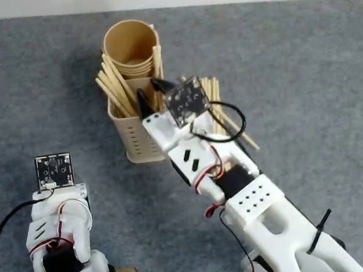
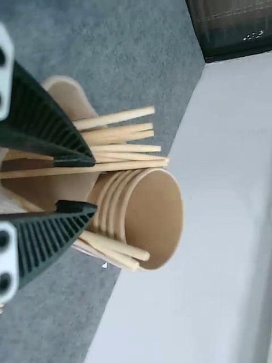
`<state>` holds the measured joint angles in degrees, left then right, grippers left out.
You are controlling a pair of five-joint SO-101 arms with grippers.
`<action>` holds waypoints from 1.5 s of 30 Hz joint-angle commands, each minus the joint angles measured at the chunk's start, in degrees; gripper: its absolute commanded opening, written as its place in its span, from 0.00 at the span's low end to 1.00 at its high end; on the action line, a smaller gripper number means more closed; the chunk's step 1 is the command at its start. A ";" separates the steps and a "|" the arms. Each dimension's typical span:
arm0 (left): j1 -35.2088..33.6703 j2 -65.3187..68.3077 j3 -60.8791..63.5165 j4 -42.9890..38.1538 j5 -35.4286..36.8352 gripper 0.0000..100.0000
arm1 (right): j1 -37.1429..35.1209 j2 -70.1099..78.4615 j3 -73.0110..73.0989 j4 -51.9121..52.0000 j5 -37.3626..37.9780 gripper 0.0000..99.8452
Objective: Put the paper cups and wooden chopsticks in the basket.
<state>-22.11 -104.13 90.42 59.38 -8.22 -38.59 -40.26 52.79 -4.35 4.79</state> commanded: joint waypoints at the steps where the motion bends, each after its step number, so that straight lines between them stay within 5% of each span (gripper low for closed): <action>1: 0.92 -0.31 -0.22 -1.32 -0.62 0.13 | 2.95 -1.80 -9.71 9.98 -0.88 0.11; 5: 0.92 -0.31 -0.22 -1.32 -0.62 0.13 | 11.47 -5.49 -24.75 38.81 -4.57 0.11; 8: 0.92 -0.31 -0.22 -1.32 -0.62 0.13 | 18.86 -5.14 -37.14 58.95 0.18 0.11; 14: 0.92 -0.31 -0.22 -1.32 -0.62 0.13 | 26.68 7.25 -42.15 73.80 10.55 0.11; 23: 0.92 -0.31 -0.22 -1.14 -0.62 0.13 | 27.74 32.75 -36.70 66.15 15.12 0.11; 28: 0.92 -0.31 -0.22 -1.32 -0.62 0.13 | 25.80 42.42 -34.15 60.79 14.86 0.23; 41: 0.92 -0.31 -0.22 -1.32 -0.62 0.13 | 23.87 44.35 -20.35 48.57 3.69 0.26; 45: 0.92 -0.31 -0.22 -1.23 -0.62 0.13 | 25.80 44.35 -19.65 46.99 2.46 0.17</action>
<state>-22.11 -104.13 90.42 59.21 -8.22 -14.59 4.31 32.66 43.47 8.31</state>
